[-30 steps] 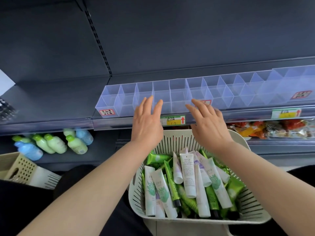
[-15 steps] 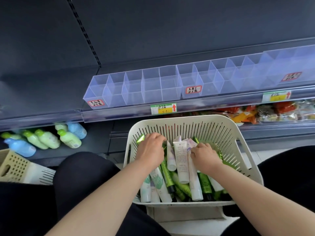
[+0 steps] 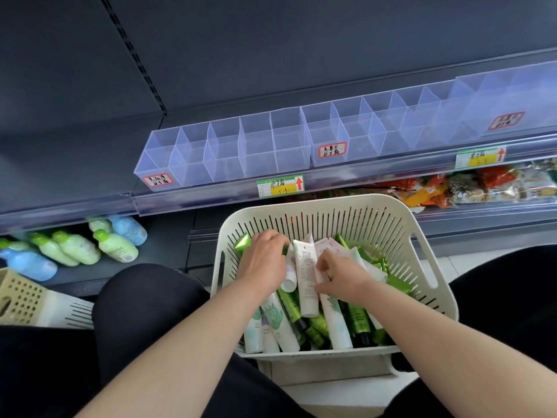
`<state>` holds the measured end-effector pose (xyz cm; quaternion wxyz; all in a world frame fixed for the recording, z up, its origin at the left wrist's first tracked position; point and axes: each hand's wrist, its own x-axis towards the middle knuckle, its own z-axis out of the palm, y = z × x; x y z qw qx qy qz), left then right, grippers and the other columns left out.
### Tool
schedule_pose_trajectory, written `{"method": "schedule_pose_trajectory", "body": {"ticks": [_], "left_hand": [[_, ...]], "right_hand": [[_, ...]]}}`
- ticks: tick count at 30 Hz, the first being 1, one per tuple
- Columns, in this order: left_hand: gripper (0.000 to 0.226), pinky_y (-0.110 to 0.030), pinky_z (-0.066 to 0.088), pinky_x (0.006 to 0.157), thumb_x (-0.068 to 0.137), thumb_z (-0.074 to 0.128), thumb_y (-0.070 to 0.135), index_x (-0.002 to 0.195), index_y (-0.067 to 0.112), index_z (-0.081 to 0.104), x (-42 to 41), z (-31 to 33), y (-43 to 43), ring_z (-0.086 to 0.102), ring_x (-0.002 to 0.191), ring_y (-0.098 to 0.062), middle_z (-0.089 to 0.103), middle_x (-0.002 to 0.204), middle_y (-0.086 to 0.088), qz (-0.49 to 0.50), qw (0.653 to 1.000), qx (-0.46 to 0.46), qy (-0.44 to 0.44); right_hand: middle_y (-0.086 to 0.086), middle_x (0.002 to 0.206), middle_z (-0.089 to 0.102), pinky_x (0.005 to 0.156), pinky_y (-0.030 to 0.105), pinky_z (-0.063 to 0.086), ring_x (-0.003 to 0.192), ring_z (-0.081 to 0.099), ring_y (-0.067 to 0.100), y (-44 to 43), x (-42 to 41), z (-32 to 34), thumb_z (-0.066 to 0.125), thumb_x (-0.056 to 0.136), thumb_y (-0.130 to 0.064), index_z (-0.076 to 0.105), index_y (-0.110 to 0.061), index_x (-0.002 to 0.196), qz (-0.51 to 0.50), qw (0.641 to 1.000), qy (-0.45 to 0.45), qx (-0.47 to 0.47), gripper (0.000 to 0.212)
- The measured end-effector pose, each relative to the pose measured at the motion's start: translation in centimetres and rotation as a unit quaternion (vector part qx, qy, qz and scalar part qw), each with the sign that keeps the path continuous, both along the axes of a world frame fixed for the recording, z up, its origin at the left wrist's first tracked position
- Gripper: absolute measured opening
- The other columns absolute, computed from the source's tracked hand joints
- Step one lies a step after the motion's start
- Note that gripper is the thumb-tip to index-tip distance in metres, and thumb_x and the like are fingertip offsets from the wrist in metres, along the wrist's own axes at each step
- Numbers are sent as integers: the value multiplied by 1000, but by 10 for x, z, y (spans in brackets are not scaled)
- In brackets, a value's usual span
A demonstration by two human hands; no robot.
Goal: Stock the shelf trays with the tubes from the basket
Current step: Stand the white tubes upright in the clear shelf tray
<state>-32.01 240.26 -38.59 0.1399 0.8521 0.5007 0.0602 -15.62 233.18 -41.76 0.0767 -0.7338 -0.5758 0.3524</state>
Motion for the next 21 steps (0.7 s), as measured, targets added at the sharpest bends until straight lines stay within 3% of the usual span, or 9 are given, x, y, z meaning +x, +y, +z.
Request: {"method": "schedule_pose_trajectory", "body": {"ticks": [3, 6, 9, 12, 18, 20, 21], "left_hand": [[41, -27, 38, 102, 92, 56, 10, 129, 26, 54, -3, 1, 2, 40, 123, -12, 48, 132, 8, 5, 1000, 2, -3], [41, -28, 37, 103, 92, 55, 9, 130, 25, 54, -2, 0, 5, 39, 125, -13, 47, 133, 7, 7, 1000, -1, -4], [39, -27, 37, 101, 94, 53, 10, 130, 24, 53, 0, -2, 5, 39, 124, -13, 47, 134, 7, 4, 1000, -3, -1], [37, -27, 38, 98, 94, 53, 10, 128, 24, 54, 2, -3, 3, 39, 123, -13, 47, 132, 7, 3, 1000, -6, 0], [39, -28, 36, 104, 93, 55, 8, 129, 24, 55, 1, -1, 6, 38, 125, -14, 47, 133, 7, 12, 1000, -11, -2], [38, -30, 38, 104, 93, 54, 10, 129, 24, 55, 2, -2, 8, 38, 126, -14, 48, 134, 6, 15, 1000, -20, 0], [37, -30, 39, 103, 94, 54, 12, 129, 24, 55, 2, -2, 8, 39, 126, -15, 48, 134, 6, 17, 999, -28, 2]], "right_hand": [[-7, 103, 57, 79, 31, 45, 98, 48, 13, 1, 11, 6, 67, 78, -52, 47, -28, 119, 46, 997, -54, -33, 51], [-3, 128, 44, 97, 39, 37, 119, 36, 21, -4, 18, 11, 55, 88, -48, 52, -33, 119, 83, 990, -109, -28, 34], [-6, 151, 24, 109, 50, 23, 134, 22, 27, -7, 20, 8, 42, 97, -38, 35, -40, 138, 112, 986, -123, -20, 41], [-9, 155, 16, 110, 53, 18, 138, 16, 28, -6, 12, 3, 37, 98, -39, 22, -42, 145, 134, 981, -135, -32, 49], [-7, 135, 39, 103, 47, 27, 122, 34, 22, 5, 17, 22, 62, 84, -47, 38, -40, 128, 125, 986, -106, -29, 50], [-5, 120, 50, 88, 35, 43, 101, 49, 17, 5, 20, 29, 68, 83, -38, 41, -35, 114, 100, 994, -35, -20, 42], [-5, 111, 53, 74, 29, 49, 88, 54, 14, 4, 21, 31, 70, 83, -31, 42, -32, 109, 78, 997, 17, -19, 38]]}}
